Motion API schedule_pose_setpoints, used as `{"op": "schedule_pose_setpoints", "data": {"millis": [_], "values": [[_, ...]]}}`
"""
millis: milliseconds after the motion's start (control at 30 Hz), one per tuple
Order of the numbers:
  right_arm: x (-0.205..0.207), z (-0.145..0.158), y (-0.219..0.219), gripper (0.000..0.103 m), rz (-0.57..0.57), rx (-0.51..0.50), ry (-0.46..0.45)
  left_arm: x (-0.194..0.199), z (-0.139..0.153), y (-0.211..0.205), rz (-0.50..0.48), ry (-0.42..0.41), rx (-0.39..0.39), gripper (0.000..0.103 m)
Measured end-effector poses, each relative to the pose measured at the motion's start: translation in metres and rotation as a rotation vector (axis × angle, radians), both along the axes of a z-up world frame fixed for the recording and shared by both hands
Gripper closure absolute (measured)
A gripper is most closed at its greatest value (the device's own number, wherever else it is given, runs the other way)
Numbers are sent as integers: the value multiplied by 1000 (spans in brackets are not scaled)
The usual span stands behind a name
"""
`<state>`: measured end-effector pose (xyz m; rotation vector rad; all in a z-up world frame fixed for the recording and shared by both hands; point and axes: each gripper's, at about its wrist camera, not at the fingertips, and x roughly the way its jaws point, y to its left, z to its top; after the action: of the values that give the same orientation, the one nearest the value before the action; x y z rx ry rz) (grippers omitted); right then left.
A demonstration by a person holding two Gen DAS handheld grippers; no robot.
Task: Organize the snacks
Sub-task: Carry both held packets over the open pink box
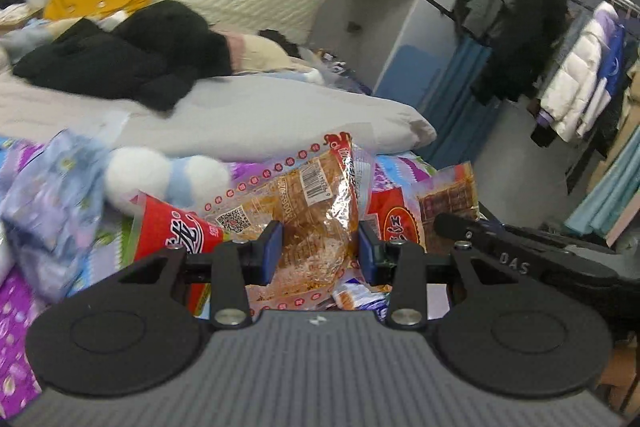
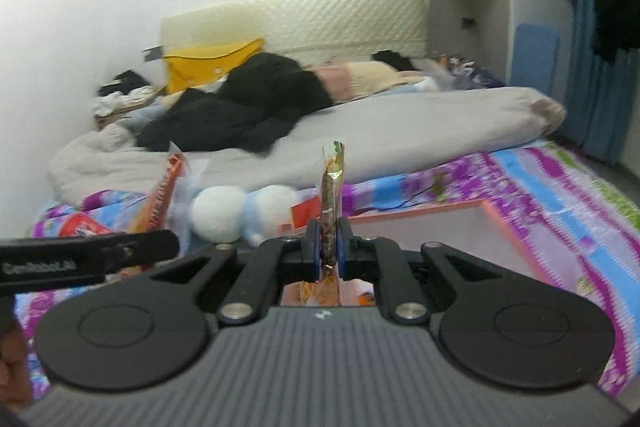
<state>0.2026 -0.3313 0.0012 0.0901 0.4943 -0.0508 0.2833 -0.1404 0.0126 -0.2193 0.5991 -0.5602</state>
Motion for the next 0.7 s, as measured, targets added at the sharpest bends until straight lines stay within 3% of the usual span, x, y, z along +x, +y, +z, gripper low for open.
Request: {"op": "schedule_pose_setpoints", "data": {"millis": [133, 333, 567, 633, 700], "values": [[13, -12, -35, 91, -61, -16, 38, 18, -8, -35, -52, 49, -13, 58], [36, -62, -68, 91, -114, -16, 177, 40, -49, -88, -108, 128, 83, 58], [33, -105, -81, 89, -135, 52, 263, 52, -91, -105, -140, 212, 127, 57], [30, -110, -83, 89, -141, 58, 271, 54, -94, -104, -130, 226, 133, 52], [28, -111, -84, 88, -145, 61, 278, 57, -94, -101, -123, 227, 135, 33]]}}
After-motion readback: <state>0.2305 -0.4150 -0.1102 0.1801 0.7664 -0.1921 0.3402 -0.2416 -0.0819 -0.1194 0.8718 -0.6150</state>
